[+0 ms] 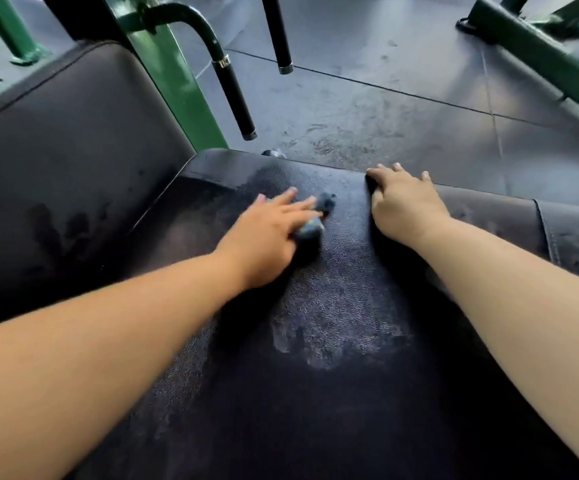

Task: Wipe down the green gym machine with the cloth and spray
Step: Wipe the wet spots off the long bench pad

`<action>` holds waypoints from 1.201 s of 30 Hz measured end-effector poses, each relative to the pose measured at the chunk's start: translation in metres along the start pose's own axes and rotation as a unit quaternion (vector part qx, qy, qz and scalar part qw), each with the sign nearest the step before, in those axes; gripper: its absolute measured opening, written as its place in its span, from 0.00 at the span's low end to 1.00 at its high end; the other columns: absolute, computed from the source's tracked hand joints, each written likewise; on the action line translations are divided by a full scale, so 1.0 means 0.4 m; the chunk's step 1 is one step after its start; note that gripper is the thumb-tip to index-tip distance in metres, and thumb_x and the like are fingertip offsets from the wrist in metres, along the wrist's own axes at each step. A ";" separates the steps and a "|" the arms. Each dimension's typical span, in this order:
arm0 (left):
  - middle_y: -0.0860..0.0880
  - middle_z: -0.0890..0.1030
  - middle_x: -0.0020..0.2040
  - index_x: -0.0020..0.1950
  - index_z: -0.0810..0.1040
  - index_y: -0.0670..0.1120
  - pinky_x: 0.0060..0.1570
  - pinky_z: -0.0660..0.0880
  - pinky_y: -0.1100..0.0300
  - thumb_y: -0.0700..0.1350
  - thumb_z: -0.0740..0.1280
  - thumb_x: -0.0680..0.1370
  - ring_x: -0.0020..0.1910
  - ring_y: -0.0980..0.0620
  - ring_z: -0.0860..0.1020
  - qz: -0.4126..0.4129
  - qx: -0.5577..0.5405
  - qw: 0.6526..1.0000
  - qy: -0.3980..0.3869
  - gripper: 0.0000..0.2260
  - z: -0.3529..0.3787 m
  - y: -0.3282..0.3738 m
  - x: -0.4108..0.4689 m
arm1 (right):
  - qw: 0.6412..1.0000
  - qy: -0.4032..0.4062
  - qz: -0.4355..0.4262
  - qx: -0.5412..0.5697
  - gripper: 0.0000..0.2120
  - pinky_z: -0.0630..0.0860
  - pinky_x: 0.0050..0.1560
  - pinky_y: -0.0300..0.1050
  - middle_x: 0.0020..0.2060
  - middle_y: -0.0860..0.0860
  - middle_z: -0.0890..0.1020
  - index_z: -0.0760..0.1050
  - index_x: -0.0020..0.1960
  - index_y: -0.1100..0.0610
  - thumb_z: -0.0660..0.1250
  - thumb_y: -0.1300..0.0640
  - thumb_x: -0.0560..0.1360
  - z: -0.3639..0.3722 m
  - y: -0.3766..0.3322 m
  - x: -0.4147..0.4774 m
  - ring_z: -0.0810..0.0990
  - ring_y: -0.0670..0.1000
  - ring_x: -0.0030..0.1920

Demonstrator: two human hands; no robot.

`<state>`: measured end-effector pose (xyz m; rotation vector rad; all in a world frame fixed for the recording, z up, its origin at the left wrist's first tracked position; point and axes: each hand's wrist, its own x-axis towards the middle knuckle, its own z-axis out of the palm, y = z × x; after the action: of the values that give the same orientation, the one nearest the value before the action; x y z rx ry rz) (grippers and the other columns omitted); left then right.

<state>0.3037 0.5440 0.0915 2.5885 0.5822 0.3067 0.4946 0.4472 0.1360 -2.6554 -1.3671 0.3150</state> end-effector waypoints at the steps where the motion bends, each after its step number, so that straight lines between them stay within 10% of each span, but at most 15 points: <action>1: 0.54 0.65 0.75 0.71 0.71 0.51 0.74 0.50 0.44 0.38 0.61 0.78 0.77 0.48 0.55 -0.089 0.016 0.995 0.038 0.22 -0.013 -0.055 0.023 | 1.000 0.003 -0.003 -0.004 0.23 0.42 0.76 0.56 0.77 0.50 0.61 0.64 0.74 0.53 0.53 0.60 0.80 0.005 -0.008 0.001 0.53 0.52 0.78; 4: 0.49 0.73 0.70 0.65 0.76 0.51 0.72 0.56 0.42 0.45 0.60 0.77 0.75 0.41 0.60 -0.195 0.015 0.975 0.109 0.17 -0.017 -0.082 0.023 | 0.999 -0.004 -0.030 -0.020 0.23 0.42 0.76 0.57 0.77 0.49 0.60 0.64 0.74 0.51 0.53 0.59 0.80 0.019 -0.041 0.007 0.53 0.52 0.78; 9: 0.54 0.66 0.74 0.71 0.71 0.52 0.74 0.47 0.62 0.40 0.61 0.76 0.76 0.52 0.58 0.027 -0.002 1.000 0.004 0.23 -0.031 -0.063 -0.019 | 0.997 -0.045 -0.058 -0.023 0.23 0.44 0.75 0.62 0.78 0.48 0.56 0.62 0.75 0.49 0.52 0.59 0.80 0.050 -0.132 0.060 0.51 0.53 0.78; 17: 0.41 0.76 0.59 0.53 0.76 0.47 0.51 0.69 0.52 0.38 0.56 0.76 0.56 0.37 0.74 -0.367 0.046 0.916 0.159 0.11 -0.107 -0.330 0.044 | 0.994 -0.053 -0.074 -0.051 0.23 0.42 0.76 0.59 0.78 0.49 0.55 0.57 0.77 0.43 0.48 0.54 0.83 0.096 -0.218 0.129 0.50 0.53 0.78; 23: 0.51 0.70 0.72 0.69 0.74 0.51 0.72 0.54 0.65 0.39 0.57 0.73 0.72 0.53 0.65 -0.078 -0.011 0.995 0.062 0.25 -0.107 -0.297 -0.021 | 0.996 -0.040 -0.076 -0.025 0.27 0.46 0.76 0.54 0.77 0.46 0.60 0.59 0.75 0.40 0.54 0.60 0.80 0.127 -0.284 0.195 0.56 0.51 0.77; 30: 0.44 0.78 0.59 0.56 0.76 0.46 0.49 0.69 0.55 0.39 0.55 0.77 0.55 0.41 0.76 -0.289 0.013 0.950 0.118 0.13 -0.127 -0.354 0.155 | 0.997 -0.023 -0.062 0.030 0.22 0.70 0.64 0.45 0.68 0.51 0.75 0.71 0.69 0.41 0.57 0.59 0.79 0.086 -0.273 0.192 0.73 0.56 0.66; 36: 0.52 0.68 0.73 0.71 0.72 0.51 0.72 0.60 0.55 0.40 0.60 0.77 0.72 0.52 0.65 -0.038 0.037 0.998 0.012 0.22 -0.099 -0.258 0.156 | 0.993 -0.039 -0.031 0.104 0.18 0.72 0.61 0.41 0.58 0.52 0.82 0.78 0.61 0.50 0.59 0.63 0.75 0.067 -0.246 0.239 0.78 0.53 0.60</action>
<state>0.3108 0.6704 0.0826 2.6295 0.7121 0.2965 0.4646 0.5828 0.1198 -2.4503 -1.3545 0.5270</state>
